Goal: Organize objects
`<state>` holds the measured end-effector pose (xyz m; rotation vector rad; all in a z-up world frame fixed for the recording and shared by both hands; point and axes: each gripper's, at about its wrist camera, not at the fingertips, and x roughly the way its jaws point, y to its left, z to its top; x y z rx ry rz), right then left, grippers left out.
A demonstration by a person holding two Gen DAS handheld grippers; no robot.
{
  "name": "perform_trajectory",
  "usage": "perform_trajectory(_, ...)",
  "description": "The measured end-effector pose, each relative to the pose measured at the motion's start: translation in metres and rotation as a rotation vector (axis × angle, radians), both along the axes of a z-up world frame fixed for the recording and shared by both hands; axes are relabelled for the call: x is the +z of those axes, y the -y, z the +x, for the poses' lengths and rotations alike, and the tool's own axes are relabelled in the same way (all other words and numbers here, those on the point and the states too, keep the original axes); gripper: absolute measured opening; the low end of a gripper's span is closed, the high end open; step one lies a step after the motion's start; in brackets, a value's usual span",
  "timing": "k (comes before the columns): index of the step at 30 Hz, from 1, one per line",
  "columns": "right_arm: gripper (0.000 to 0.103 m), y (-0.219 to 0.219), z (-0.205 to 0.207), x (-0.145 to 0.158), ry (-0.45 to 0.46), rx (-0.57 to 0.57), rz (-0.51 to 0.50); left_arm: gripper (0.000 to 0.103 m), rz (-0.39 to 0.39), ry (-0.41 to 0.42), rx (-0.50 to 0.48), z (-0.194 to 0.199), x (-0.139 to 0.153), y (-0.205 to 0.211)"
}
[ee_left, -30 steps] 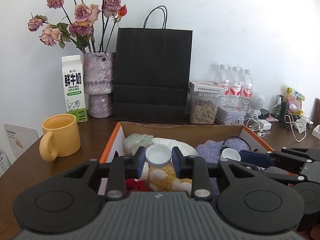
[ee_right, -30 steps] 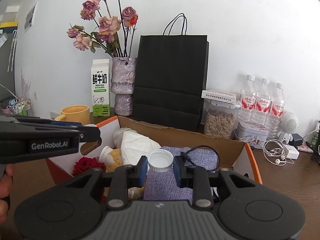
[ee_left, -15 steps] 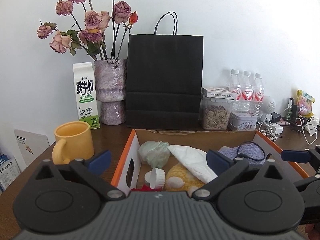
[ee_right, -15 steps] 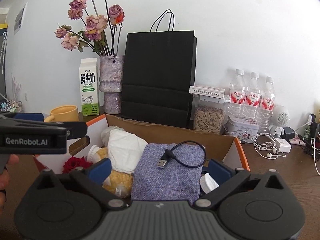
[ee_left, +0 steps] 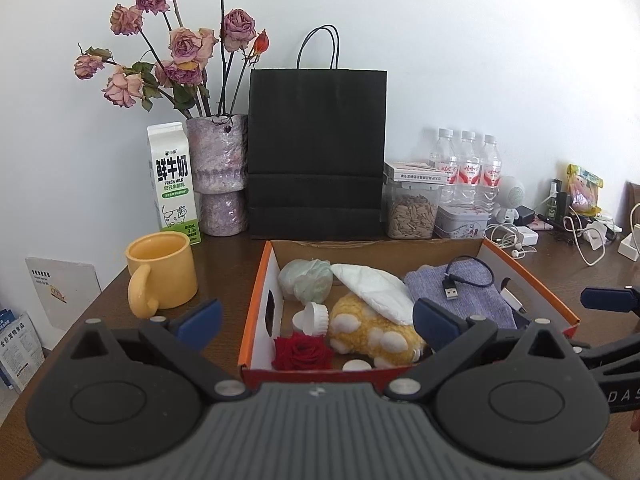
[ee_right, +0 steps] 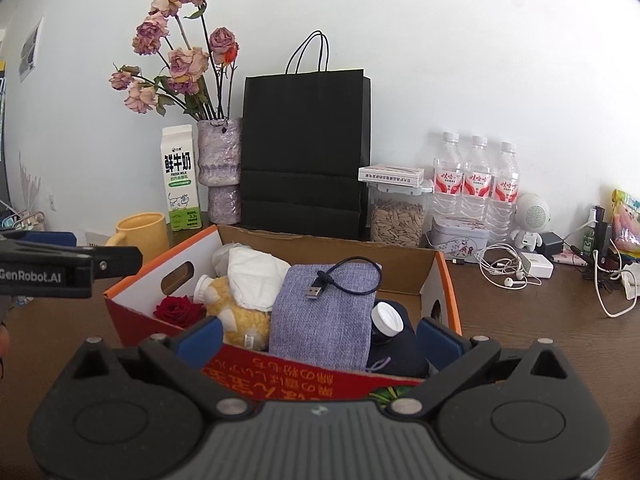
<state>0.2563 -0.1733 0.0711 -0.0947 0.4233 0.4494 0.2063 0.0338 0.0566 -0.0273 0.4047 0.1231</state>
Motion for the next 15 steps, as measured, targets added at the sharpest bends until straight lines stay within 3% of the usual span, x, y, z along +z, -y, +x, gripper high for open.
perform_trajectory(8, 0.103, 0.019, -0.041, 0.002, -0.053, -0.021, 0.019, 0.103, -0.014, -0.079, -0.048, -0.043, -0.013, 0.004)
perform_trajectory(15, 0.103, 0.026, -0.063, -0.006, -0.110, -0.032, 0.025, 0.103, -0.072, -0.161, -0.059, -0.068, -0.033, 0.006)
